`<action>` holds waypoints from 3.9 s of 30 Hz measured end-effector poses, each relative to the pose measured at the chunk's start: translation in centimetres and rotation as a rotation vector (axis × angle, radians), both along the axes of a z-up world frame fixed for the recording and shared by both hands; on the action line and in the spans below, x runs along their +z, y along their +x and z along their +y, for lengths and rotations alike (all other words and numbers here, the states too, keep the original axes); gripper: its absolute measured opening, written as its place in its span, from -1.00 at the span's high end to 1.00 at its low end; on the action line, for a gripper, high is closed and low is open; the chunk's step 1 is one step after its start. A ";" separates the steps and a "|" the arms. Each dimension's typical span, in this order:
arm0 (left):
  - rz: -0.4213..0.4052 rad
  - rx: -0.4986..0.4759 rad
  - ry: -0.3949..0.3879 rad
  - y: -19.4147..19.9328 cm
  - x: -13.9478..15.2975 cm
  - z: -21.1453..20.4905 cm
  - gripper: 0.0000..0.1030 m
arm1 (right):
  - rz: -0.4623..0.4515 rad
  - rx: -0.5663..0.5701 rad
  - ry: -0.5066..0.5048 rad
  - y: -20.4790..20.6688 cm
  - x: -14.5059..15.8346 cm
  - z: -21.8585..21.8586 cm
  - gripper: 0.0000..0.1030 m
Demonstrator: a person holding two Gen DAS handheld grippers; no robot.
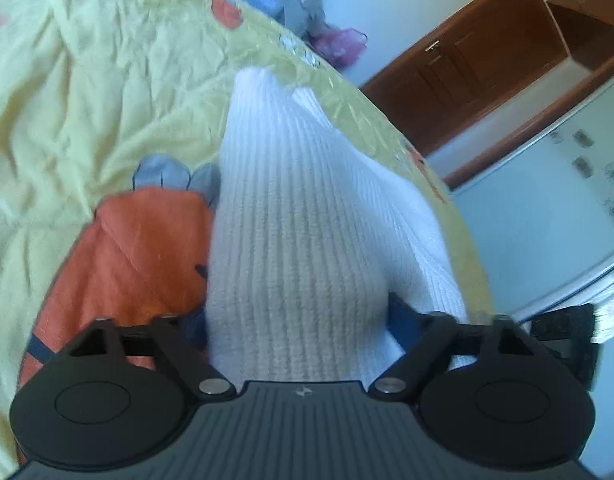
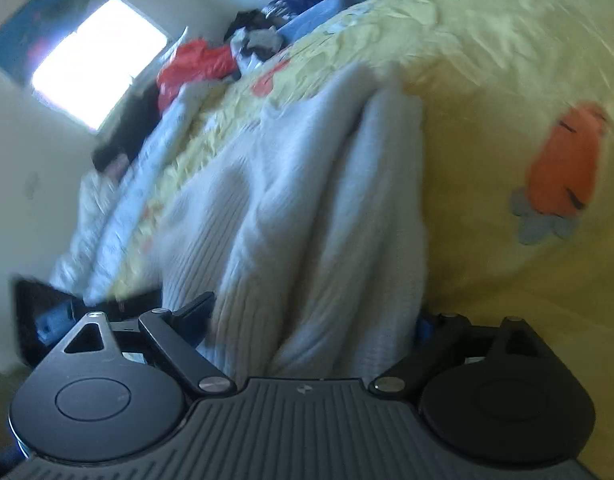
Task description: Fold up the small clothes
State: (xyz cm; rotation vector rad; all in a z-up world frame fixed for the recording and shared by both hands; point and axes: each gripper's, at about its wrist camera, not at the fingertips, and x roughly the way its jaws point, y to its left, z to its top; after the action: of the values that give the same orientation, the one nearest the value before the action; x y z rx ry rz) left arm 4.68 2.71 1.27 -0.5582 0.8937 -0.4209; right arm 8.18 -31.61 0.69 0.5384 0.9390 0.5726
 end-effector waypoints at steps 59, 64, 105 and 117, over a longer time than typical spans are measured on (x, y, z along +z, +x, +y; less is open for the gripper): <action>-0.485 -0.254 0.670 -6.9 2.4 -11.9 -1.00 | -0.312 -0.002 -0.267 1.8 6.9 6.5 -0.34; -0.501 -0.264 0.679 -7.1 2.2 -12.1 -1.00 | -0.356 -0.002 -0.314 2.8 2.1 5.7 -0.34; -0.631 -0.076 0.741 -12.1 3.4 -8.3 -0.99 | -0.323 -0.129 -0.192 -7.0 6.0 3.4 -0.40; -0.511 -0.162 0.699 -12.5 1.1 -8.7 -1.00 | -0.105 -0.180 0.055 -7.9 1.4 -1.7 0.96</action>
State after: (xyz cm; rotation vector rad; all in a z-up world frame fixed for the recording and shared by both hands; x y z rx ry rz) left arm -7.86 -5.95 2.39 0.2622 0.5349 -0.3438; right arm 0.28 -33.34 2.12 0.6292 0.7679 0.4607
